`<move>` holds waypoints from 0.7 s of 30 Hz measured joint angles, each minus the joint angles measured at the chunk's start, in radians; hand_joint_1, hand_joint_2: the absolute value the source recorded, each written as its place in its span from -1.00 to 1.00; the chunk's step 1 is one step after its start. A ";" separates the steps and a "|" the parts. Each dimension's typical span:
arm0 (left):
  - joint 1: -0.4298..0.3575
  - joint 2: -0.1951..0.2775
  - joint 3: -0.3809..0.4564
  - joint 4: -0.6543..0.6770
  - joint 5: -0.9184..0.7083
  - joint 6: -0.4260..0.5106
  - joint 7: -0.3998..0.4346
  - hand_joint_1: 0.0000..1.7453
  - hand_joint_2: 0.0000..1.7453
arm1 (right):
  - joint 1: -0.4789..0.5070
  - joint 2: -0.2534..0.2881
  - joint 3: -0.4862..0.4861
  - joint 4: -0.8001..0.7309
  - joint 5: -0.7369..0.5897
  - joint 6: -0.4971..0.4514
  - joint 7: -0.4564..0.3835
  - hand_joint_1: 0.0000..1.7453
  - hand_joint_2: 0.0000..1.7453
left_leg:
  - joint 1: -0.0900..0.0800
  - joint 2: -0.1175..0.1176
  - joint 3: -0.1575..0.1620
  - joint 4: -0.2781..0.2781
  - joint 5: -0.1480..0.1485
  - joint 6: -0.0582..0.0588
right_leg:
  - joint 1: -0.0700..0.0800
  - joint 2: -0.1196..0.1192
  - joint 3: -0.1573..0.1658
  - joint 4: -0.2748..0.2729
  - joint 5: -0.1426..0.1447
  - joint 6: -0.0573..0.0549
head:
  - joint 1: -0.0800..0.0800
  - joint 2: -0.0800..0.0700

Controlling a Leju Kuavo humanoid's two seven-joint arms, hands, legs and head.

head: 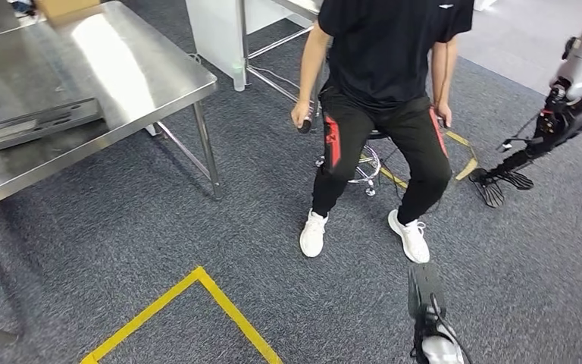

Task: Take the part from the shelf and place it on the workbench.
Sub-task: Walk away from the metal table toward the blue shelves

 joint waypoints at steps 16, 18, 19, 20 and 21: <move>0.004 0.008 -0.004 0.008 -0.069 -0.036 -0.002 -1.00 -1.00 | 0.073 0.033 -0.027 0.357 0.079 0.055 0.556 -1.00 -1.00 | 0.025 -0.124 0.011 0.037 -0.031 -0.050 | -0.008 0.137 0.086 -0.157 0.065 -0.033 | -0.003 0.000; 0.006 0.010 -0.012 0.010 -0.084 -0.046 -0.004 -1.00 -1.00 | 0.076 0.038 -0.027 0.363 0.073 0.077 0.575 -1.00 -1.00 | 0.018 -0.120 0.015 0.024 -0.031 -0.039 | -0.007 0.158 0.074 -0.154 0.068 -0.018 | -0.002 0.000; 0.006 0.009 -0.018 0.011 -0.091 -0.050 -0.004 -1.00 -1.00 | 0.079 0.040 -0.027 0.366 0.070 0.086 0.582 -1.00 -1.00 | 0.016 -0.109 0.016 0.021 -0.028 -0.030 | -0.008 0.164 0.068 -0.155 0.070 -0.011 | -0.002 0.000; 0.006 0.008 -0.023 0.012 -0.096 -0.054 -0.004 -1.00 -1.00 | 0.082 0.042 -0.027 0.369 0.068 0.092 0.589 -1.00 -1.00 | 0.015 -0.098 0.016 0.017 -0.024 -0.021 | -0.008 0.150 0.061 -0.147 0.066 -0.006 | -0.002 0.000; 0.007 0.008 -0.027 0.012 -0.100 -0.058 -0.004 -1.00 -1.00 | 0.083 0.044 -0.027 0.371 0.067 0.096 0.593 -1.00 -1.00 | 0.015 -0.085 0.017 0.013 -0.021 -0.012 | -0.008 0.125 0.047 -0.124 0.053 -0.005 | 0.000 0.000</move>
